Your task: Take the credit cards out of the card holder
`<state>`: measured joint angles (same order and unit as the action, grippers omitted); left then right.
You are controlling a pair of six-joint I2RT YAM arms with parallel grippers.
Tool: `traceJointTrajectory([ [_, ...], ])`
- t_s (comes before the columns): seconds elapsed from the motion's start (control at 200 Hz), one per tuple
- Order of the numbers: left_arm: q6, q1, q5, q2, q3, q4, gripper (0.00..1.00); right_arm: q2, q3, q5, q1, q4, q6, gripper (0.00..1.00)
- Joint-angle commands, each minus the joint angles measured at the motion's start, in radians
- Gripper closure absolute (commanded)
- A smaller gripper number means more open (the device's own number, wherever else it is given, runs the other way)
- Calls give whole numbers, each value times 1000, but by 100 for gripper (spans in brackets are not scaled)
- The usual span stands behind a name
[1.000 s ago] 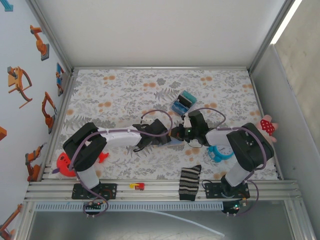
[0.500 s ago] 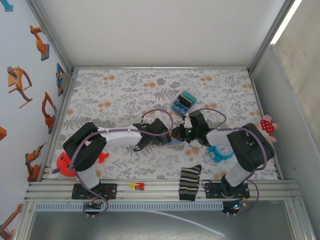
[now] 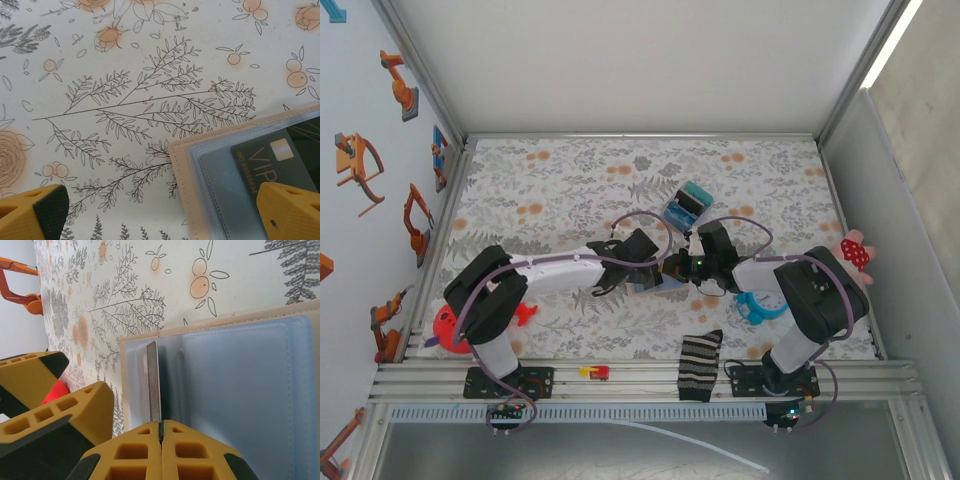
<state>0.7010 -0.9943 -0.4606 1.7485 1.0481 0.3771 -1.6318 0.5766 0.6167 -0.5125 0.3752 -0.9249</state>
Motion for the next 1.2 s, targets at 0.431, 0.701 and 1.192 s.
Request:
traceJointTrajectory([
  [0.431,12,-2,22,70,4,27,3,-21,-28,47,6,147,-70,87],
  [0.701,17,-2,25,75,2,25,3,-75,-26,61,-14,208,-87,79],
  [1.192,25,-3,22,71,-4,22,3,-104,31,28,-43,141,-43,92],
])
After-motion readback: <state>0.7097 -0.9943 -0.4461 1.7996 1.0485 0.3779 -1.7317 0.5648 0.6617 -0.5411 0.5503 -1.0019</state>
